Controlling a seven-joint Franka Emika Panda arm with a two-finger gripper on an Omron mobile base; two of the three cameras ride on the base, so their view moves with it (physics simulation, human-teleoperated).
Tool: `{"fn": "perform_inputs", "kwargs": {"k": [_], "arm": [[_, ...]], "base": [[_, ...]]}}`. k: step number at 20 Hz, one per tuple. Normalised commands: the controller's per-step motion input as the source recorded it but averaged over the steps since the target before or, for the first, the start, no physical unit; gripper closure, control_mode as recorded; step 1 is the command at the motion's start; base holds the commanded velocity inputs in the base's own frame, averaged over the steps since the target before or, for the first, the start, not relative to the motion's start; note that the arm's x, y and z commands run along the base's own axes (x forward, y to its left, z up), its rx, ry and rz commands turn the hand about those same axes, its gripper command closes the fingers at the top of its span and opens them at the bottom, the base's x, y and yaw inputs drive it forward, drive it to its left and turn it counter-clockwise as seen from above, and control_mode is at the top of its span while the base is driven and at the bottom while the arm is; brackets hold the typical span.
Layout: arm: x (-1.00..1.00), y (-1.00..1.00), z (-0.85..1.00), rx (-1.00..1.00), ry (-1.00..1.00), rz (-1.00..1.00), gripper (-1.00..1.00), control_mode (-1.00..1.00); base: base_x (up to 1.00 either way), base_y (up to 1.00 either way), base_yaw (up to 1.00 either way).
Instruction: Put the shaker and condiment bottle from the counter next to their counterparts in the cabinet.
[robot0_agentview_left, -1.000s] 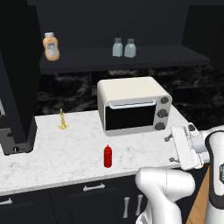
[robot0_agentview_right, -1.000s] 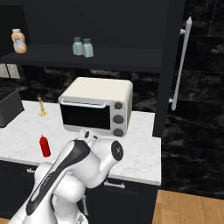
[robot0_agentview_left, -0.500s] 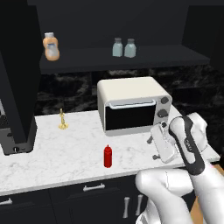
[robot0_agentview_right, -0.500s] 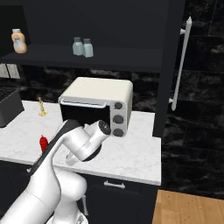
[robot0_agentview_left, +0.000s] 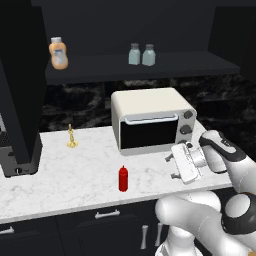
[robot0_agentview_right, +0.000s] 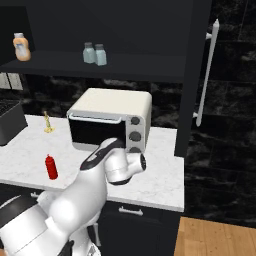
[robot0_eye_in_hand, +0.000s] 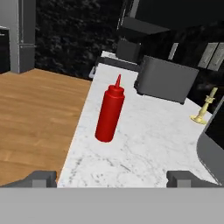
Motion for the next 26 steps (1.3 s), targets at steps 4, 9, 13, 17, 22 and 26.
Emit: {"fn": "perform_inputs", "kwargs": {"k": [4,9,13,17,22,26], "arm": [[-0.01,0.02,0.00,0.00,0.00,0.00,-1.00,-1.00],[-0.16,0.38,0.00,0.00,-0.13,0.00,-1.00,-1.00],[-0.14,0.50,0.00,-0.01,-0.07,0.00,-1.00,-1.00],[-0.31,0.57,0.00,-0.04,-0.05,0.00,-1.00,-1.00],[-0.16,0.73,0.00,-0.10,0.02,0.00,-1.00,-1.00],[0.09,0.00,-0.02,0.00,0.02,0.00,-1.00,-1.00]], "base": [[0.00,0.00,0.00],[0.00,0.00,0.00],[0.00,0.00,0.00],[0.00,0.00,0.00],[0.00,0.00,0.00],[0.00,0.00,0.00]]}}
